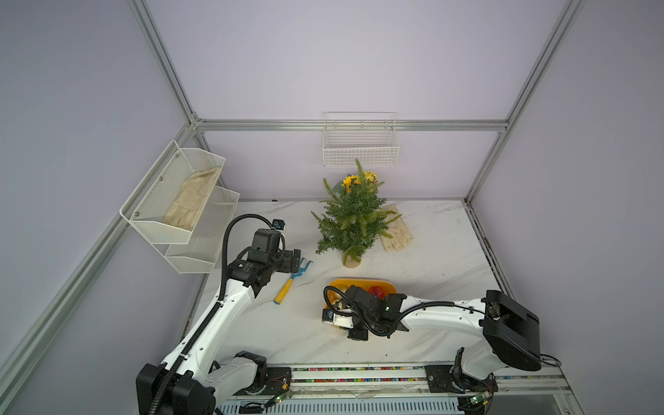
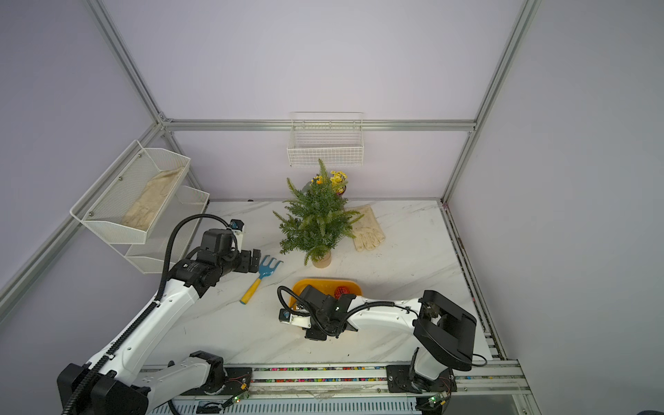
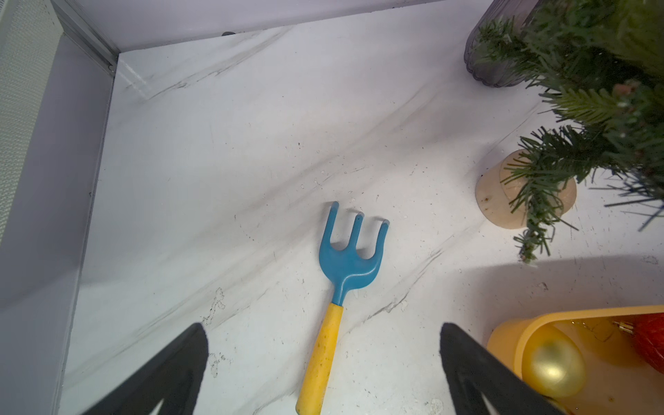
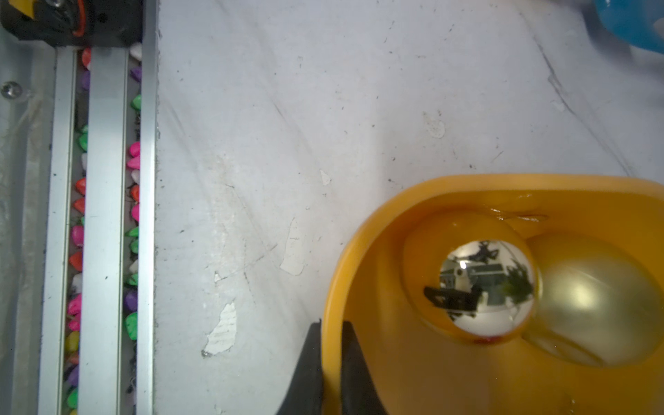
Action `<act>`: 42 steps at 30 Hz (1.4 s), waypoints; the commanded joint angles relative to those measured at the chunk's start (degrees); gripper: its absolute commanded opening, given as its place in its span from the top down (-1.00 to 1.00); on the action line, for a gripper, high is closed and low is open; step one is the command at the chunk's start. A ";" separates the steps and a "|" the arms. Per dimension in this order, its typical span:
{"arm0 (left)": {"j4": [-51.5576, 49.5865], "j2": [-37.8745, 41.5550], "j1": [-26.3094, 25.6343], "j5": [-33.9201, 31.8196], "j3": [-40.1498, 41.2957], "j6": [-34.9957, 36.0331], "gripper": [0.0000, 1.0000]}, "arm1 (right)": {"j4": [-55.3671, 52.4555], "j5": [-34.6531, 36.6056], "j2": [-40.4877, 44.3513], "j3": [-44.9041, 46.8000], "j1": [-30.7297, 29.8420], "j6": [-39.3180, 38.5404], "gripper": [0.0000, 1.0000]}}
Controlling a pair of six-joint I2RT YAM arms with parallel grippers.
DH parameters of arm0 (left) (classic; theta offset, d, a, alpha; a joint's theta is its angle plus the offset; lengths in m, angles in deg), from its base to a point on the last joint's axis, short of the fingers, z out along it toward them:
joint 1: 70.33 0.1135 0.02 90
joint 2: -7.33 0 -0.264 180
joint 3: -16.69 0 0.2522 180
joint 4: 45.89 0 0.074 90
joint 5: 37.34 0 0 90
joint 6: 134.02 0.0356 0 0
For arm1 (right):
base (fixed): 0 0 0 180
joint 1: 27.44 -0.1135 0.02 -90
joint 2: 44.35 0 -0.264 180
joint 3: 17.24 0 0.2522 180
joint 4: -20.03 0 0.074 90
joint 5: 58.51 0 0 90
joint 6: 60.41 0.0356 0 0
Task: Decorate the small christmas tree with ornaments
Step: Move the container to the center of the board, then pick up an ornament from the container.
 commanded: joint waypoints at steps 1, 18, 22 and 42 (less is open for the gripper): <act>1.75 0.68 0.20 0.78 1.82 0.66 -1.00 | -0.60 -2.78 -0.63 0.82 -0.48 -3.11 0.93; 1.77 0.64 0.20 0.78 1.69 0.66 -1.00 | 4.15 5.24 10.85 -0.22 -0.57 13.71 -0.12; 1.97 1.19 0.21 0.87 1.94 0.50 -1.00 | 3.54 17.63 11.77 -1.95 -0.57 34.70 -0.13; 2.12 3.62 0.18 2.29 2.47 0.32 -1.00 | -1.09 15.34 13.93 4.76 8.65 84.47 -0.44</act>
